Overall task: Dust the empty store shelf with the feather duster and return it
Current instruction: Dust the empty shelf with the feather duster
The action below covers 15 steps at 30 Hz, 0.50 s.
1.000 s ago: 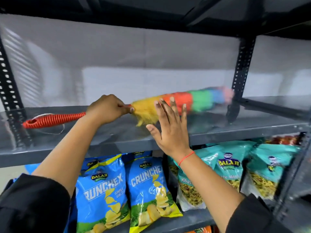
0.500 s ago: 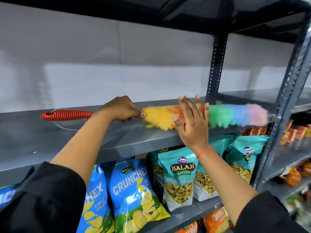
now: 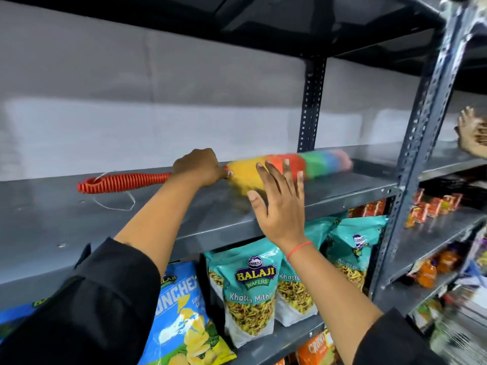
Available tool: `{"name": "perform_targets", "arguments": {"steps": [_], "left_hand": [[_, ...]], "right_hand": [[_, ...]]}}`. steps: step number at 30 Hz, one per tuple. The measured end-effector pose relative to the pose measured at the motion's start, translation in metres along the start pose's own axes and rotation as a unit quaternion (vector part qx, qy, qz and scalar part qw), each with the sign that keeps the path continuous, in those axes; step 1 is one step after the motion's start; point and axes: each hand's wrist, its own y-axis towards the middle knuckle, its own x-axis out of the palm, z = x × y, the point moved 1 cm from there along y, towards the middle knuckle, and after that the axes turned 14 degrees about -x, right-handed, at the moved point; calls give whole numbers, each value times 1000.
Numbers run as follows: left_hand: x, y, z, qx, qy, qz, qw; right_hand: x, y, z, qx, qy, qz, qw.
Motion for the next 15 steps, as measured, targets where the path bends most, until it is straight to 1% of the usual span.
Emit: {"name": "perform_targets", "arguments": {"steps": [2,3,4,6,7,8,9,12,14,15], "left_hand": [[4,1,13,-13,19,68,997],[7,2,16,-21,8,77,997],[10,4,18,-31,-18,63,997],[16,7,17,-46,-70,-2,996],[17,9,15,-51,-74,-22,996],[18,10,15,-56,-58,-20,997],[18,10,15,-67,-33,-1,997],[16,8,17,-95,28,98,990],[16,5,15,-100,38,122,987],[15,2,15,-99,37,121,987]], "right_hand": [[1,0,0,0,1,2,1000],[1,0,0,0,1,4,1000],[1,-1,1,1,4,6,1000],[1,-2,1,-1,11,7,1000],[1,-1,1,-3,13,7,1000],[1,-2,1,-7,16,8,1000],[1,-2,1,-11,18,9,1000],[1,-2,1,-13,23,23,999],[2,-2,1,-8,27,35,999],[2,-2,0,-7,30,40,999]]}}
